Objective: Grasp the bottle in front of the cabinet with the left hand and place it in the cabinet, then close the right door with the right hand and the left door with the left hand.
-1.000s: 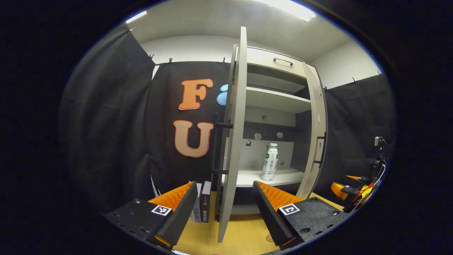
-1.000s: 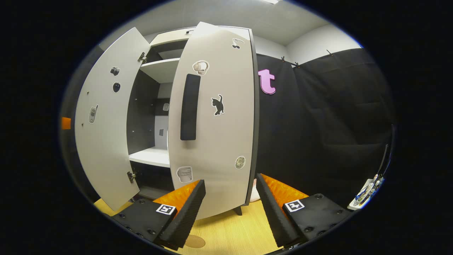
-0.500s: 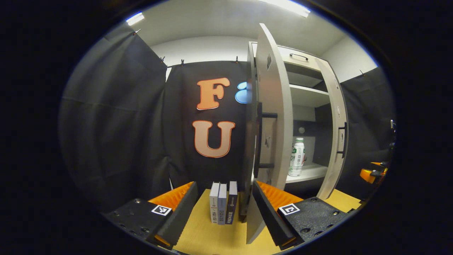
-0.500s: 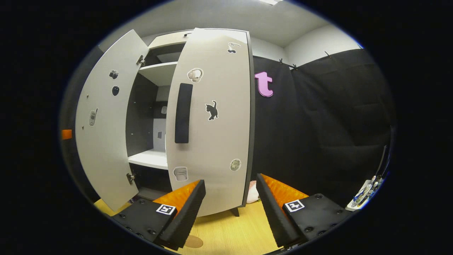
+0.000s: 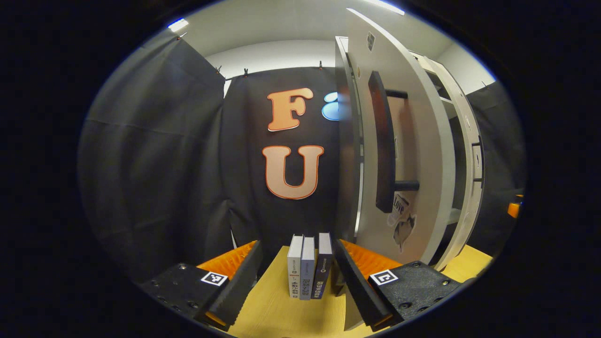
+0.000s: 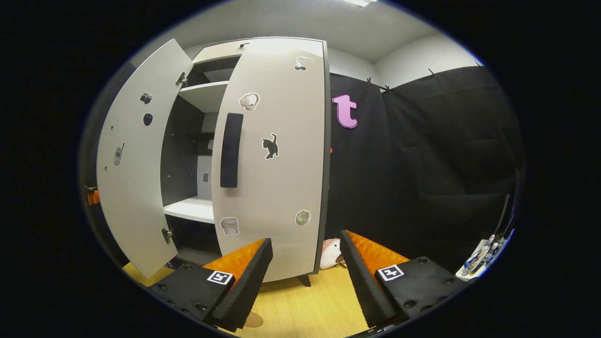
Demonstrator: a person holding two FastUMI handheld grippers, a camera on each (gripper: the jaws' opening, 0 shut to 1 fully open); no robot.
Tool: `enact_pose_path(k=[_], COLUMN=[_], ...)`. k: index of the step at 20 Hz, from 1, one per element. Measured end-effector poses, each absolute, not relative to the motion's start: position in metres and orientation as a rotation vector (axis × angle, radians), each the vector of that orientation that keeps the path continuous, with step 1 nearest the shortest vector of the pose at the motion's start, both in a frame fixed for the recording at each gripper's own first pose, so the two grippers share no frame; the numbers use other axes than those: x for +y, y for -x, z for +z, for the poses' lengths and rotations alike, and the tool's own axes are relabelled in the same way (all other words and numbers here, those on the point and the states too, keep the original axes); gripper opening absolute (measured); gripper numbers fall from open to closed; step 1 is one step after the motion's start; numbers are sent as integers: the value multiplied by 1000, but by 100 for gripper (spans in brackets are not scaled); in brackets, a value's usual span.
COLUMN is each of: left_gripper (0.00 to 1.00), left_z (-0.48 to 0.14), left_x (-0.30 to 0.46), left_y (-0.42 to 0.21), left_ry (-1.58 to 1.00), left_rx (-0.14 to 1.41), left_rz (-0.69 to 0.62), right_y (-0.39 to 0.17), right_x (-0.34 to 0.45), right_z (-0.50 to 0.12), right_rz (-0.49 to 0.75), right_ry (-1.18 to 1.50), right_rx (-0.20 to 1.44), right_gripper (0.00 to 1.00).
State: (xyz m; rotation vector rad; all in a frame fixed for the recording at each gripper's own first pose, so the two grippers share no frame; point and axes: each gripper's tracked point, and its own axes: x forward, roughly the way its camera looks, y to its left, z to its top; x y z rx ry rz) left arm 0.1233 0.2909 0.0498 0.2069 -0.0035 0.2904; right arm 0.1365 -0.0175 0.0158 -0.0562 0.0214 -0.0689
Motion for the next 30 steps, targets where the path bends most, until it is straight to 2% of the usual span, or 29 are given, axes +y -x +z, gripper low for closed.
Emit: enact_pose_path(k=[8, 9, 10, 14, 20, 21, 23, 24, 26, 30], left_gripper=[95, 92, 95, 94, 94, 91, 91, 94, 91, 91], left_z=[29, 29, 31, 30, 17, 15, 14, 14, 9, 2], left_x=[291, 290, 287, 271, 249, 245, 237, 233, 222, 205], left_y=[-138, -139, -139, -143, -149, -150, -154, -157, -162, -172], left_ry=[-163, -167, -179, -222, -157, -158, -165, -166, -162, -153], left_rx=[29, 30, 31, 32, 59, 61, 62, 63, 70, 81], left_rz=[287, 283, 281, 257, 217, 210, 197, 187, 166, 150], right_y=[-136, -137, -138, -138, -134, -132, -129, -127, -124, -124], right_x=[-20, -19, -18, -12, -13, -14, -18, -21, -28, -45], right_z=[13, 13, 12, 8, 8, 8, 8, 8, 9, 13], right_rz=[-79, -80, -79, -68, -63, -65, -73, -77, -87, -104], right_ry=[45, 44, 46, 44, 43, 43, 43, 43, 47, 51], right_rx=[28, 28, 29, 37, 39, 38, 39, 40, 41, 38], right_gripper=[96, 96, 96, 96, 96, 96, 96, 96, 96, 96])
